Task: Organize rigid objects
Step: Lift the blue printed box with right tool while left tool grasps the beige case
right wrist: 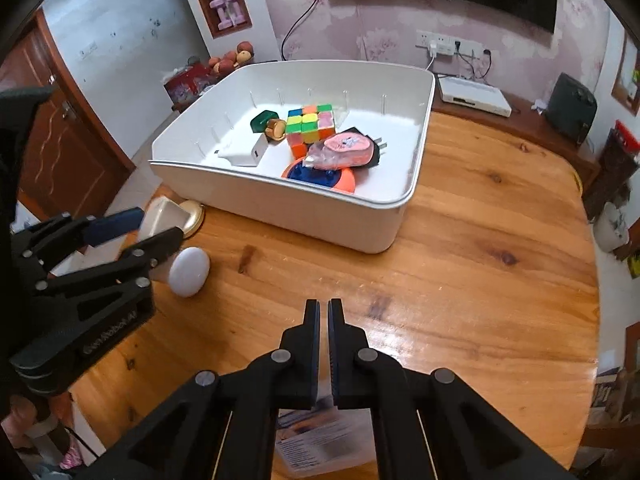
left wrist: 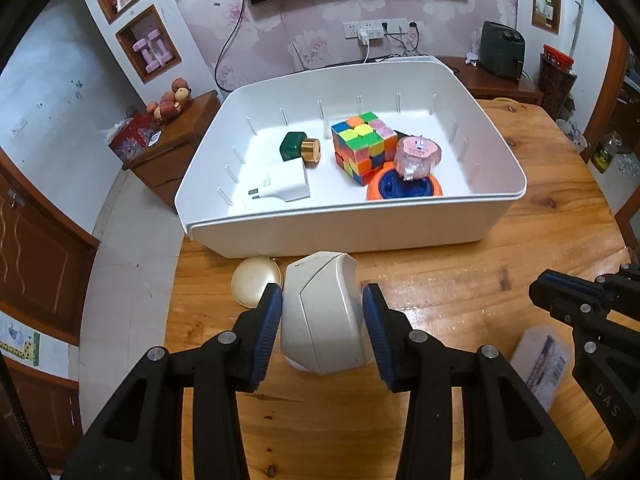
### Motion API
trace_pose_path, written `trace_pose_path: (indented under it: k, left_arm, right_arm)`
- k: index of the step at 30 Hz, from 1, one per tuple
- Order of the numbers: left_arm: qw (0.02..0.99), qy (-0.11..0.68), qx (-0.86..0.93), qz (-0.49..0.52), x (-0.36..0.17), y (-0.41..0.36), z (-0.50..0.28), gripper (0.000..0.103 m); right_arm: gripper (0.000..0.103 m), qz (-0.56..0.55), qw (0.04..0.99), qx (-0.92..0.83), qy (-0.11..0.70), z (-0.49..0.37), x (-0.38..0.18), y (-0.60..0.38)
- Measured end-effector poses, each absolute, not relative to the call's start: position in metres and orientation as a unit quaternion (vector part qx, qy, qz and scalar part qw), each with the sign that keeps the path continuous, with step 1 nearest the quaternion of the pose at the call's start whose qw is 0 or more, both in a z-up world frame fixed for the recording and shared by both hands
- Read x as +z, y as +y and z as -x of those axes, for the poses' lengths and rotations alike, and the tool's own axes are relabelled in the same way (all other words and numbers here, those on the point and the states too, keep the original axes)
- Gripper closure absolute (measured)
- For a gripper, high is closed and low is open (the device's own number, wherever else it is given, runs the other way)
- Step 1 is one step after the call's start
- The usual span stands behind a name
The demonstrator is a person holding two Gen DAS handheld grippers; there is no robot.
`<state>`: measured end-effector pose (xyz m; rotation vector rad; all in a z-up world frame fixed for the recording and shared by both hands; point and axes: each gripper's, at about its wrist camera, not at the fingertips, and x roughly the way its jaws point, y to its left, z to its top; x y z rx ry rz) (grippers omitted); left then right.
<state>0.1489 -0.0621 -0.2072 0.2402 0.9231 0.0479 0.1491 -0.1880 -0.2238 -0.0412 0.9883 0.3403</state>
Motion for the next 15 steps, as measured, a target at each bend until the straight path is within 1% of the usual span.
trace_pose_path:
  k: [2,4,5,6,7,8,12,15]
  left_arm:
    - [0.888,0.445,0.023,-0.116,-0.207,-0.062,-0.149,0.058]
    - [0.886,0.448,0.022,-0.116,-0.209,-0.062,-0.151,0.058]
    - [0.885,0.450,0.021,-0.117,-0.210,-0.062,-0.151,0.058]
    - [0.884,0.452,0.021,-0.117,-0.212,-0.062,-0.152,0.058]
    - [0.883,0.454,0.020,-0.117,-0.214,-0.062,-0.152,0.058]
    - [0.882,0.456,0.020,-0.117,-0.215,-0.062,-0.152,0.058]
    - [0.879,0.462,0.018,-0.119,-0.221,-0.063,-0.153,0.058]
    - [0.878,0.464,0.017,-0.119,-0.223,-0.064,-0.153,0.058]
  right_arm:
    - [0.098,0.016,0.866,0.155,0.475,-0.150,-0.225,-0.191]
    - [0.092,0.005,0.858,0.154,0.490,-0.151,-0.229,-0.196]
    - [0.074,0.003,0.855,0.151,0.497,-0.150,-0.232,-0.198]
    - [0.046,0.005,0.855,0.144,0.499,-0.147,-0.233,-0.201]
    - [0.036,0.009,0.859,0.133,0.494,-0.141,-0.235,-0.205]
    - [0.028,0.012,0.864,0.130,0.486,-0.135,-0.236,-0.208]
    - [0.026,0.012,0.855,0.154,0.495,-0.115,-0.251,-0.215]
    - [0.025,0.033,0.843,0.159,0.513,-0.108,-0.266,-0.215]
